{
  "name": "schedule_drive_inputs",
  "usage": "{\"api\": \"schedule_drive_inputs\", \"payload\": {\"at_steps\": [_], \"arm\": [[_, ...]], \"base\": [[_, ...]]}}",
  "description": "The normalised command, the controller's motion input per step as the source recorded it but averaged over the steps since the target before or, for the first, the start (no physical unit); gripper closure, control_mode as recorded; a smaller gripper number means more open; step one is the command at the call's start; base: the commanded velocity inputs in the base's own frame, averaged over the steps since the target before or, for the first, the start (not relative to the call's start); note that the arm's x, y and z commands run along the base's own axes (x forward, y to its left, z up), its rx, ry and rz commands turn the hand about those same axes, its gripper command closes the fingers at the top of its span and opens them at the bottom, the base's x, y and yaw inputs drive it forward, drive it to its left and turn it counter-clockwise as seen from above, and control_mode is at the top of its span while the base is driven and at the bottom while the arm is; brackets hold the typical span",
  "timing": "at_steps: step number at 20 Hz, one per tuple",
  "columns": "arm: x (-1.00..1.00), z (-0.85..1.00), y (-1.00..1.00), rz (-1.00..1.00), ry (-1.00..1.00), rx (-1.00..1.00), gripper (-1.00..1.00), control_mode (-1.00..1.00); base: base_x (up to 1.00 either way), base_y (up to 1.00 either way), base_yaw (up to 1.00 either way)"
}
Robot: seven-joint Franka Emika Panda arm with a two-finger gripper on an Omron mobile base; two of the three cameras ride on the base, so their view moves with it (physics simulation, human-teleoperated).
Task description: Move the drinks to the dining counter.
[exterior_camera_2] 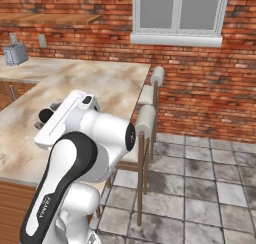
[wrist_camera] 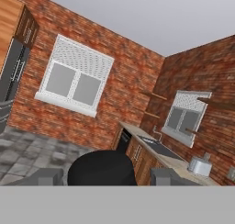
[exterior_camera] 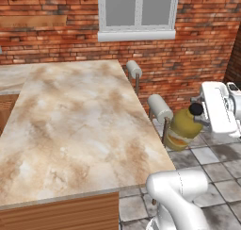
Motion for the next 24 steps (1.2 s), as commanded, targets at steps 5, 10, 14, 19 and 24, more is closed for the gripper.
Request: {"api": "schedule_drive_inputs", "payload": {"at_steps": [5,10,14,19,24], "arm": [[0.4,-0.24,0.1,0.0,0.07,0.0,1.0,-1.0],[0.53,-0.29,0.15,0.0,0.08,0.03,1.0,-1.0],[0.56,-0.3,0.14,0.0,0.08,0.04,1.0,-1.0],[0.53,-0.36,0.1,0.0,0.03,0.02,1.0,-1.0],[0.36,-0.3,0.11,0.0,0.0,0.0,1.0,-1.0]], "base": [[0.0,0.0,0.0],[0.0,0.0,0.0],[0.0,0.0,0.0],[0.0,0.0,0.0],[0.0,0.0,0.0]]}}
